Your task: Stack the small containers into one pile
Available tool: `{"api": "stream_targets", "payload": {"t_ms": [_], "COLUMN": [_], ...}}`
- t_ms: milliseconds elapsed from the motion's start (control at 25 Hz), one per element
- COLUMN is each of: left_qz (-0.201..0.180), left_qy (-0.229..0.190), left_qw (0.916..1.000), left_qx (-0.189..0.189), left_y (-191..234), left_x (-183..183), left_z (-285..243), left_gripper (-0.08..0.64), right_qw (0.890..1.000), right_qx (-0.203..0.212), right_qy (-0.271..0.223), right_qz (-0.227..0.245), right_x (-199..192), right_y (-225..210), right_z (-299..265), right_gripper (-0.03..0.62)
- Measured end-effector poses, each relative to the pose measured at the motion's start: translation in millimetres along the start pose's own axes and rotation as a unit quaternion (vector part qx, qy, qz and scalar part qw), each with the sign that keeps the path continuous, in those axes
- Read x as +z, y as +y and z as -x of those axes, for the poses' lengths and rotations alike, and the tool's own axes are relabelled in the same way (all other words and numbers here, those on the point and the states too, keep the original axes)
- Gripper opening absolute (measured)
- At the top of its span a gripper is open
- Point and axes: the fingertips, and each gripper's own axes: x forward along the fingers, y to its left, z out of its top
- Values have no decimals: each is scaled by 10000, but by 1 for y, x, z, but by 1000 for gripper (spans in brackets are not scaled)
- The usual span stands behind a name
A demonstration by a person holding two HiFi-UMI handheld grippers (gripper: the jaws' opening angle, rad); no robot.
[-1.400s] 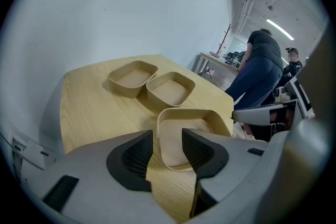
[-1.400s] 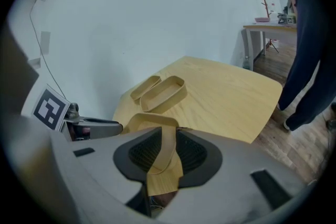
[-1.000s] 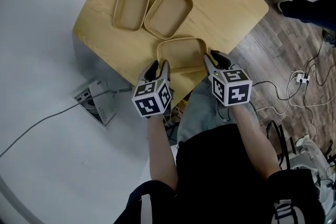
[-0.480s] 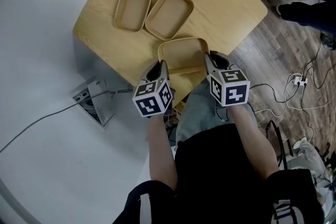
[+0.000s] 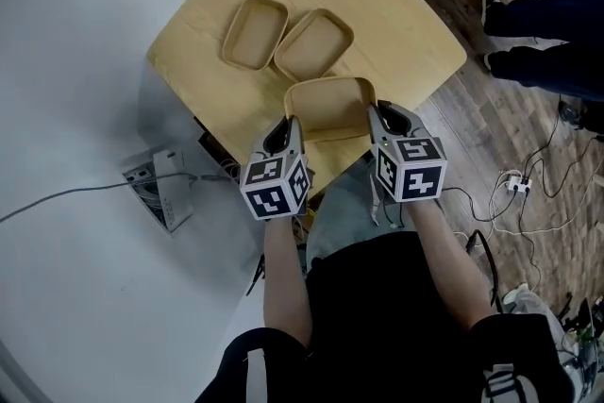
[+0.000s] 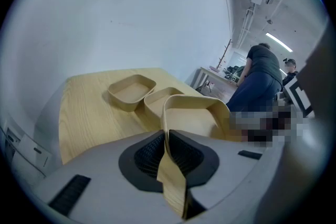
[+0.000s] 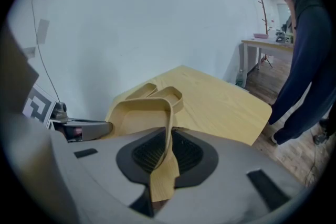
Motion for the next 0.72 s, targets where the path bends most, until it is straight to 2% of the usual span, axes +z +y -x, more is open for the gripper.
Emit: {"api": "stream_targets", "payload": {"t_ms": [400,720], "left_qz": [120,290], "left_qy": [-611,-1067], "left_qw": [9981,9939], "left_qx": [-21,47], "left_y": [-14,-5], "left_x": [26,47], "left_z": [27,48], "left_gripper": [43,43], "right_qw": [9977,9937], "right_qx": [-113,3], "right_qy": [-300,-528], "right_qz": [593,987], "right_x": [43,72], "right_y": [8,29], "right_z": [20,23], "right_gripper": [38,37]}}
